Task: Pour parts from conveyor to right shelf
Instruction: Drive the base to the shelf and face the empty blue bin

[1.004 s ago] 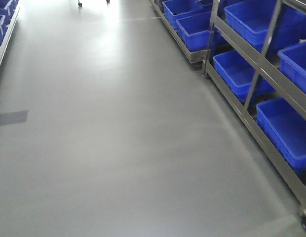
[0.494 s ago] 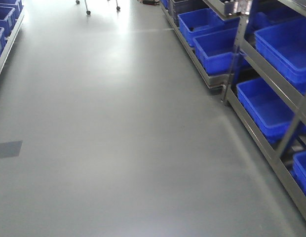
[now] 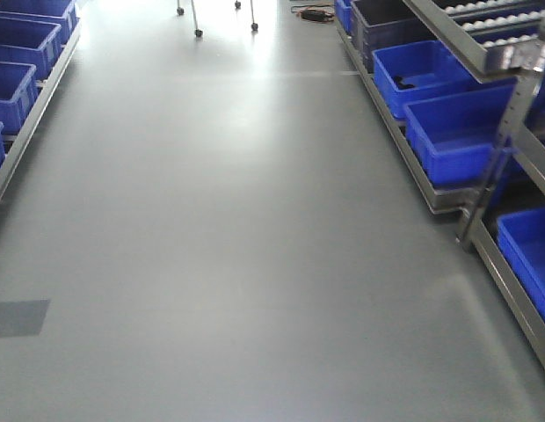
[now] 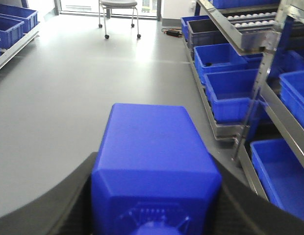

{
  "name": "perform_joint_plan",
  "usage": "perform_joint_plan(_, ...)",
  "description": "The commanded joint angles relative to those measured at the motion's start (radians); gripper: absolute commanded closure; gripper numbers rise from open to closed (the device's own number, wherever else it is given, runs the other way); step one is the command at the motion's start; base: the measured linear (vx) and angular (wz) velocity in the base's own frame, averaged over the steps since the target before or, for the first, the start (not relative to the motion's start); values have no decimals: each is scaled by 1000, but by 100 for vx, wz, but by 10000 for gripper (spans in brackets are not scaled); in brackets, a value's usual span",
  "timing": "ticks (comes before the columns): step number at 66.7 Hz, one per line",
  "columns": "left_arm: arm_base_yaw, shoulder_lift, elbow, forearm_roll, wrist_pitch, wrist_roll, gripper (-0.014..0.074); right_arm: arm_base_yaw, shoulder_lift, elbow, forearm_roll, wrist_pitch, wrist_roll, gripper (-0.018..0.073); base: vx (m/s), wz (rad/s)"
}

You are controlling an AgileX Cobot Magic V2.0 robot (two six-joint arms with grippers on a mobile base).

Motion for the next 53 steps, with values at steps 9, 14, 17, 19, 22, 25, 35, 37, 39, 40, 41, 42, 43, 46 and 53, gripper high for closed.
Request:
perform_joint_plan(9, -7, 18, -20, -8, -79, -8, 602, -2, 17, -26, -2, -80, -9, 564, 62, 20)
perform_joint_plan(14, -7, 18, -20, -8, -79, -8, 602, -2, 17, -26, -2, -80, -9, 564, 59, 23)
perform_joint_plan(17, -7, 18, -20, -8, -79, -8, 602, -2, 17, -26, 2, -80, -9, 564, 57, 28)
perform_joint_plan(19, -7, 18, -20, -8, -79, -8, 602, -3, 17, -26, 1, -80, -9, 564, 55, 33)
perform_joint_plan(22, -7, 18, -20, -8, -79, -8, 602, -3, 17, -26, 1, -80, -9, 564, 53, 38)
perform_joint_plan(25, -7, 18, -20, -8, -79, -8, 602, -3, 17, -26, 1, -80, -9, 564, 52, 47)
perform_joint_plan(35, -7, 18, -20, -8, -79, -8, 602, -3, 17, -26, 1, -80, -9, 564, 48, 66)
perform_joint_plan(37, -7, 18, -20, -8, -79, -8, 602, -3, 17, -26, 1, -80, -9, 564, 45, 82)
perform_joint_plan(39, -7, 18, -20, -8, -79, -8, 602, -3, 17, -26, 1, -80, -9, 564, 45, 85)
perform_joint_plan(40, -7, 18, -20, -8, -79, -8, 602, -3, 17, -26, 1, -80, -9, 564, 44, 91)
perform_joint_plan(41, -7, 18, -20, -8, -79, -8, 602, -3, 17, -26, 1, -80, -9, 564, 44, 93)
perform_joint_plan(42, -7, 18, -20, -8, -79, -8, 602, -3, 17, -26, 1, -80, -9, 564, 44, 93)
perform_joint_plan(43, -7, 18, -20, -8, -79, -8, 602, -3, 17, -26, 1, -80, -9, 564, 43, 98)
perform_joint_plan(46, -7, 18, -20, -8, -79, -8, 602, -3, 17, -26, 1, -80, -9, 564, 42, 103)
perform_joint_plan(53, -7, 18, -20, -8, -79, -8, 602, -2, 17, -26, 0, -80, -9, 564, 39, 111)
